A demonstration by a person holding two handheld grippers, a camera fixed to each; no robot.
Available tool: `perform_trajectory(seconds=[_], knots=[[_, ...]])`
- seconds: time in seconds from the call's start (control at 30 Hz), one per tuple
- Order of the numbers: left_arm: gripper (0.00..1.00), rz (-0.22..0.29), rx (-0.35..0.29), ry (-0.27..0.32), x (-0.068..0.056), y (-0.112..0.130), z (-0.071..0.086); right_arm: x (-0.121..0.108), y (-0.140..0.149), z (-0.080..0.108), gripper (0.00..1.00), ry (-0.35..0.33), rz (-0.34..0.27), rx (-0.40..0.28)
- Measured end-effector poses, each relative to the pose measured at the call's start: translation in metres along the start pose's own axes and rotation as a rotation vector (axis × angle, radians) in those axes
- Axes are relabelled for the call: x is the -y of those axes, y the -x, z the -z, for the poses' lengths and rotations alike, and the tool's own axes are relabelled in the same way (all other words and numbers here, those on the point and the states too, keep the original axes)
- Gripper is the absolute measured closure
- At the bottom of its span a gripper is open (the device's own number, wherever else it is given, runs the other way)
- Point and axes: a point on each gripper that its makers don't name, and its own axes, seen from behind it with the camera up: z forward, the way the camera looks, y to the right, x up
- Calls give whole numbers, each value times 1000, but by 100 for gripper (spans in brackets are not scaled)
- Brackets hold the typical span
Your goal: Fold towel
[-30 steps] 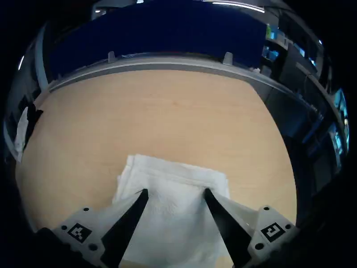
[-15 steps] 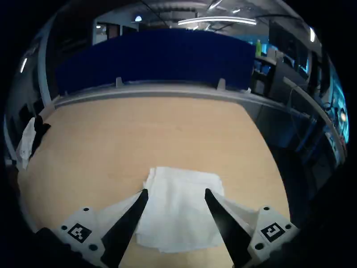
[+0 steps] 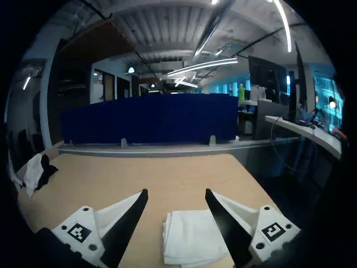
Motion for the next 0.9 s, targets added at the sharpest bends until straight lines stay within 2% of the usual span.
perform_trajectory(seconds=[0.2,0.37,0.53,0.67,0.9], knots=[[8,-34,-72,2,0,-22,-1,15,-20,7,1,13,22,-38],[8,-70,-180,-3,6,-55,-3,30,-36,13,1,23,39,-61],[8,-107,-367,-31,18,-110,4,51,-47,18,1,12,58,-69],[8,-140,-497,-43,20,-143,14,69,-53,24,1,6,57,-66],[8,-181,-582,-57,28,-164,18,90,-62,27,1,18,36,-64]])
